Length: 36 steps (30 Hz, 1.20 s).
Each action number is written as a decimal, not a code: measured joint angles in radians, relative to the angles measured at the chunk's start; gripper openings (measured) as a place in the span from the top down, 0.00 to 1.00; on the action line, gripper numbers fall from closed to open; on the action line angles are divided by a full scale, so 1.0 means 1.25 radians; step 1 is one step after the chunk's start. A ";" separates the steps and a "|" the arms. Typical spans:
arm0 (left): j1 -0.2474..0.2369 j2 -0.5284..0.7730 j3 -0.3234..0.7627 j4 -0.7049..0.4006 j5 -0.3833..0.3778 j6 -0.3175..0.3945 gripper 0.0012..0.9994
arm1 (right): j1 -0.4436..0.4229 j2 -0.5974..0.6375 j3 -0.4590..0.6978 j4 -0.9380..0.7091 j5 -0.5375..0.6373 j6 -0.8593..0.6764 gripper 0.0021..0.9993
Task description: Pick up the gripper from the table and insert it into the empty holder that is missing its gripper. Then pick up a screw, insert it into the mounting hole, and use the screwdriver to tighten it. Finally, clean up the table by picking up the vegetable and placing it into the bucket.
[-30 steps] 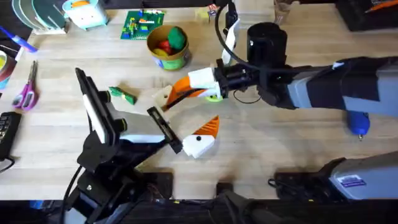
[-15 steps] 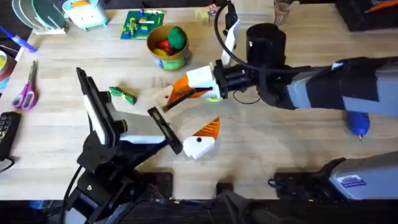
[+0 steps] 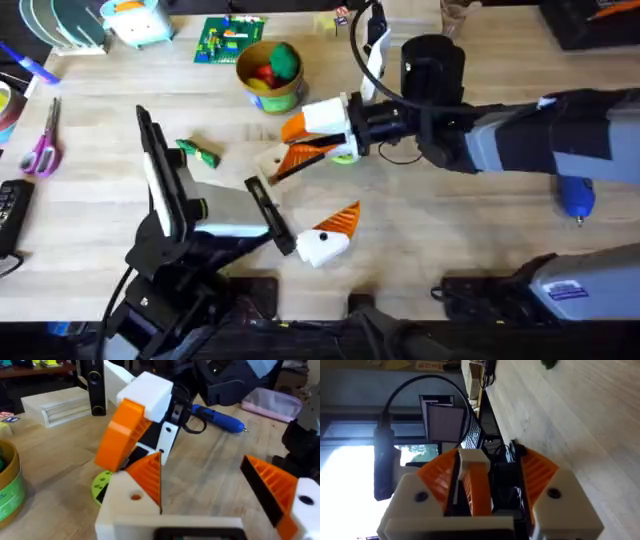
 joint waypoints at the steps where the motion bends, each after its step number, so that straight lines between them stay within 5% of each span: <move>1: 0.000 0.000 0.000 0.000 0.004 0.000 0.01 | 0.000 0.000 0.000 0.000 -0.001 0.000 0.35; 5: 0.000 0.000 0.000 0.000 0.011 0.000 0.01 | 0.000 0.000 0.000 0.000 -0.001 0.000 0.30; 10: 0.000 0.000 0.000 0.000 0.014 0.000 0.01 | -0.012 0.000 0.000 0.000 -0.001 -0.019 0.10; 21: 0.000 0.000 0.000 0.000 0.014 0.000 0.01 | -0.171 0.000 0.065 -0.017 0.024 -0.206 0.01; 28: 0.000 0.000 0.000 0.000 0.014 0.000 0.01 | -0.204 0.000 0.210 -0.469 0.113 -0.500 0.01; 36: 0.000 0.000 0.000 0.000 0.014 0.000 0.01 | -0.184 -0.006 0.381 -0.895 0.331 -0.855 0.01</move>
